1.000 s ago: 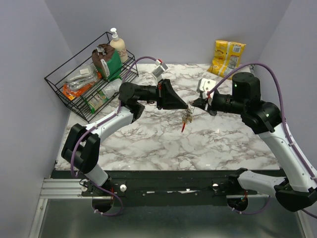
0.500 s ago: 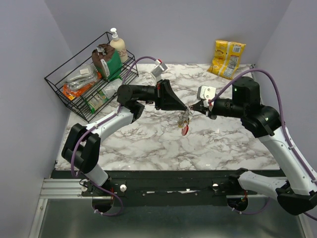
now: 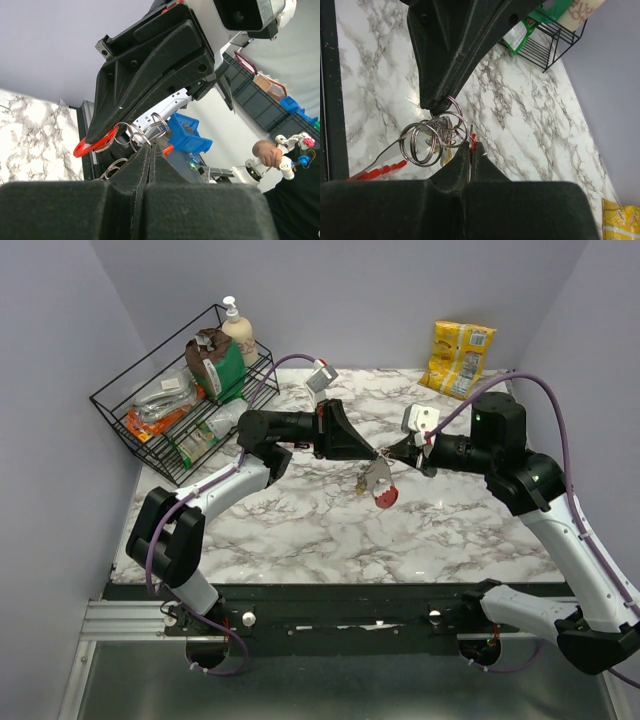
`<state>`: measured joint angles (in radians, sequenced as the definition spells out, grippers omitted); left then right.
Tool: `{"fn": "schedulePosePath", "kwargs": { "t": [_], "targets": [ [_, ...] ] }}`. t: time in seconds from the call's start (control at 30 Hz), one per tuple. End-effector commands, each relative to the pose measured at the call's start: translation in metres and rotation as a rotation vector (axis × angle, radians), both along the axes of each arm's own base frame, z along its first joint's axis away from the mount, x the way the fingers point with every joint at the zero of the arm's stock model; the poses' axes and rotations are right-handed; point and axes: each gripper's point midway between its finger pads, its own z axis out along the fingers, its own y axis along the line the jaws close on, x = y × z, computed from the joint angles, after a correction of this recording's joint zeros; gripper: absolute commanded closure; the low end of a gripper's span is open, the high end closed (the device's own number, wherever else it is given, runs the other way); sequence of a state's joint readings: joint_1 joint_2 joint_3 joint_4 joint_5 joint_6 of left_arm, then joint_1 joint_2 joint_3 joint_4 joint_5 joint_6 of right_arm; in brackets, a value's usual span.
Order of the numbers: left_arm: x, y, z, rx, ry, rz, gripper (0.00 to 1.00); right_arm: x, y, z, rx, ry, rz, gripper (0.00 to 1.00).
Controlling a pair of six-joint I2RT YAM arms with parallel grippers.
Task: Remove the keys from the keyring
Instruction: Remove the key from the keyring.
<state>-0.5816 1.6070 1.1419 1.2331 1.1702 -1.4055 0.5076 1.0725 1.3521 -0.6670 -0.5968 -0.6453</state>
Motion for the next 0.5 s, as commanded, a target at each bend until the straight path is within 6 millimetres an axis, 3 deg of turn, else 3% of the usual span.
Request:
{"fn": "schedulePosePath", "kwargs": {
  "t": [0.0,0.17,0.27,0.3,0.47],
  "targets": [
    [-0.028,0.017,0.017,-0.085,-0.193,-0.050,1.00,0.031,-0.026,-0.003,-0.021,0.001,-0.175,0.99],
    [-0.025,0.015,0.013,-0.072,-0.189,-0.040,0.99,0.031,-0.024,0.011,-0.007,-0.010,-0.169,0.99],
    [-0.023,0.014,0.010,-0.061,-0.184,-0.037,0.85,0.031,-0.025,0.017,-0.016,-0.026,-0.165,0.99],
    [-0.023,0.014,0.010,-0.060,-0.185,-0.038,0.76,0.031,-0.025,0.020,-0.014,-0.031,-0.164,0.99],
    [-0.018,0.011,0.005,-0.032,-0.163,-0.032,0.56,0.028,-0.029,0.018,-0.054,-0.046,-0.149,0.99]
  ]
}}
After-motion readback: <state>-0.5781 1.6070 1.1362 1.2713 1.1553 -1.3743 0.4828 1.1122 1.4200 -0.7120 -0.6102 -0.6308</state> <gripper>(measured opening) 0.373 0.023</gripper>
